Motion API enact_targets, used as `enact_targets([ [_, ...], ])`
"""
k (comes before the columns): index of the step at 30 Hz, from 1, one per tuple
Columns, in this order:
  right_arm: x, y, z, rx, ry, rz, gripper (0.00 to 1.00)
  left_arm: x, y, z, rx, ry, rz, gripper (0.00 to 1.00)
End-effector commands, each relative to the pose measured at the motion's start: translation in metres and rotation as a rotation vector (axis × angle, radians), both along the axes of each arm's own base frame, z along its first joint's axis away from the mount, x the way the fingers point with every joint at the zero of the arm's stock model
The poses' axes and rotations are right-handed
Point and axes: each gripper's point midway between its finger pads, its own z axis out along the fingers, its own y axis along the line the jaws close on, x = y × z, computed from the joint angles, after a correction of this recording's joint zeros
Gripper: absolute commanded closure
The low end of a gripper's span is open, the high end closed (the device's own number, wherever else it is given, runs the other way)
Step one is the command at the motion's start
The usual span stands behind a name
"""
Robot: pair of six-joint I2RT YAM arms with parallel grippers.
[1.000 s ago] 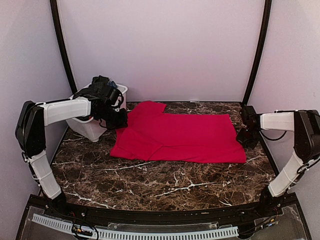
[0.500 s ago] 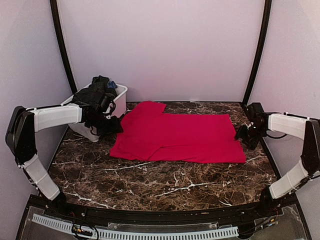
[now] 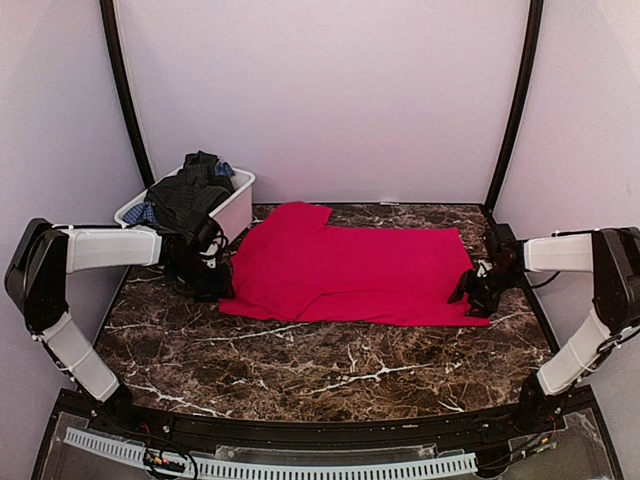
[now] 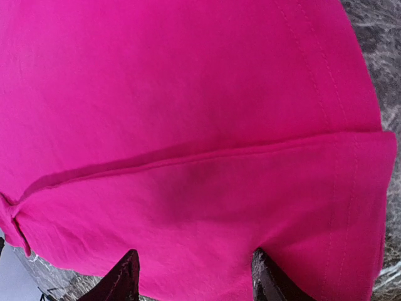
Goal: Fold and stack the mixed laundry pile
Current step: Fold the flattened T-shirt at the center of the board, then smooth out the 1/3-folded T-shirt at the center of the board.
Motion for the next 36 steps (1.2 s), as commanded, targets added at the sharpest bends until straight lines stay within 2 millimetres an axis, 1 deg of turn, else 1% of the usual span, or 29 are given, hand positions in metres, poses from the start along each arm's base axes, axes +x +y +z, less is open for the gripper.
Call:
enact_targets([
  [1,0.008,0.010,-0.005,0.032,-0.018,0.051,0.43,0.003,0.003,-0.004,0.036,0.012,-0.030,0.55],
  [4,0.008,0.007,-0.007,0.012,-0.006,0.053,0.43,0.002,0.003,-0.014,0.046,0.036,-0.034,0.54],
  [6,0.006,0.004,-0.011,-0.008,0.013,0.052,0.43,0.003,0.001,-0.016,0.039,0.039,-0.038,0.54],
  [8,0.002,0.000,-0.014,-0.029,0.039,0.045,0.42,0.003,-0.002,-0.018,0.029,0.045,-0.042,0.56],
  [10,-0.001,-0.004,-0.016,-0.052,0.063,0.036,0.41,0.002,0.000,-0.021,0.040,0.055,-0.039,0.62],
  [11,-0.002,-0.005,-0.018,-0.061,0.072,0.032,0.41,0.002,0.001,-0.021,0.045,0.056,-0.037,0.67],
  [12,-0.004,-0.007,-0.019,-0.068,0.084,0.029,0.40,0.002,0.002,-0.021,0.048,0.059,-0.034,0.70],
  [13,-0.005,-0.007,-0.020,-0.070,0.094,0.028,0.40,0.002,0.003,-0.020,0.052,0.056,-0.032,0.77],
  [14,-0.006,-0.007,-0.021,-0.072,0.103,0.027,0.40,0.002,0.004,-0.017,0.055,0.055,-0.028,0.82],
  [15,-0.008,-0.009,-0.023,-0.081,0.116,0.025,0.39,0.002,0.006,-0.015,0.066,0.053,-0.023,0.89],
  [16,-0.009,-0.010,-0.024,-0.085,0.126,0.023,0.39,0.002,0.009,-0.012,0.071,0.046,-0.019,0.92],
  [17,-0.010,-0.011,-0.024,-0.093,0.133,0.022,0.38,0.002,0.013,-0.010,0.087,0.050,-0.012,0.98],
  [18,-0.010,-0.014,-0.024,-0.107,0.136,0.021,0.37,0.004,0.019,-0.007,0.094,0.046,0.001,1.00],
  [21,-0.011,-0.021,-0.023,-0.147,0.144,0.015,0.35,0.001,0.032,-0.004,0.112,0.061,0.023,1.00],
  [24,-0.013,-0.025,-0.022,-0.164,0.150,0.014,0.34,0.005,0.040,-0.001,0.138,0.058,0.033,1.00],
  [28,-0.019,-0.030,-0.025,-0.180,0.169,0.020,0.34,0.002,0.041,-0.006,0.156,0.090,0.016,1.00],
  [33,-0.029,-0.034,-0.021,-0.197,0.181,0.029,0.34,-0.016,0.036,-0.018,0.125,0.168,-0.017,0.99],
  [36,-0.035,-0.033,-0.016,-0.191,0.181,0.032,0.34,-0.032,0.035,-0.027,0.112,0.207,-0.030,0.95],
])
